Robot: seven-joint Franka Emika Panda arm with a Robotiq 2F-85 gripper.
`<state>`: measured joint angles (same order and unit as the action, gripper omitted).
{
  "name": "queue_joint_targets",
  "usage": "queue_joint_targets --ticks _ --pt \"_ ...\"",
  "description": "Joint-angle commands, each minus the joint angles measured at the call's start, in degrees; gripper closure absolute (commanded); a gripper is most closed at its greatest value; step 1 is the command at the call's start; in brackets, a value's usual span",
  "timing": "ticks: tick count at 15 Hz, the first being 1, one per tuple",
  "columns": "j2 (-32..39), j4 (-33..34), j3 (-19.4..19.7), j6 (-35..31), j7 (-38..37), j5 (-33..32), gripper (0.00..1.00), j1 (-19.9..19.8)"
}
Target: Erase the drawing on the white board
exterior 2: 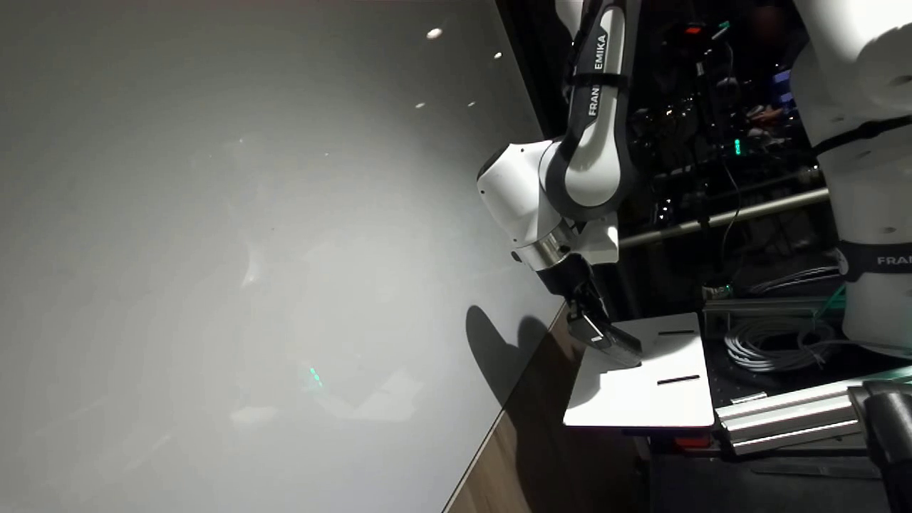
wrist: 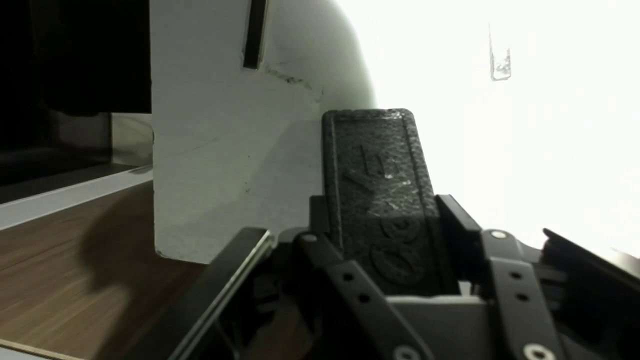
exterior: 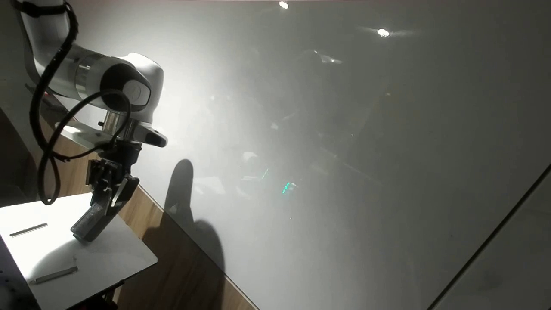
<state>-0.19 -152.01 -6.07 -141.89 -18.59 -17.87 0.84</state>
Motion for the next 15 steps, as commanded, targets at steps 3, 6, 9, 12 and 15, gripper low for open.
queue_joint_targets --ticks 3,6,9,12,15 --pt "2.92 2.76 2.19 0.06 -0.22 -0.33 0.7 0.44" --pt "3.22 2.83 2.6 1.2 -0.62 -0.44 0.7 0.63" --pt "3.37 2.89 2.65 2.0 -0.87 -0.51 0.7 0.78" --pt "3.52 2.88 2.58 2.65 -0.55 -0.01 0.7 0.86" --pt "3.91 2.64 2.51 3.2 -0.49 0.24 0.7 0.96"
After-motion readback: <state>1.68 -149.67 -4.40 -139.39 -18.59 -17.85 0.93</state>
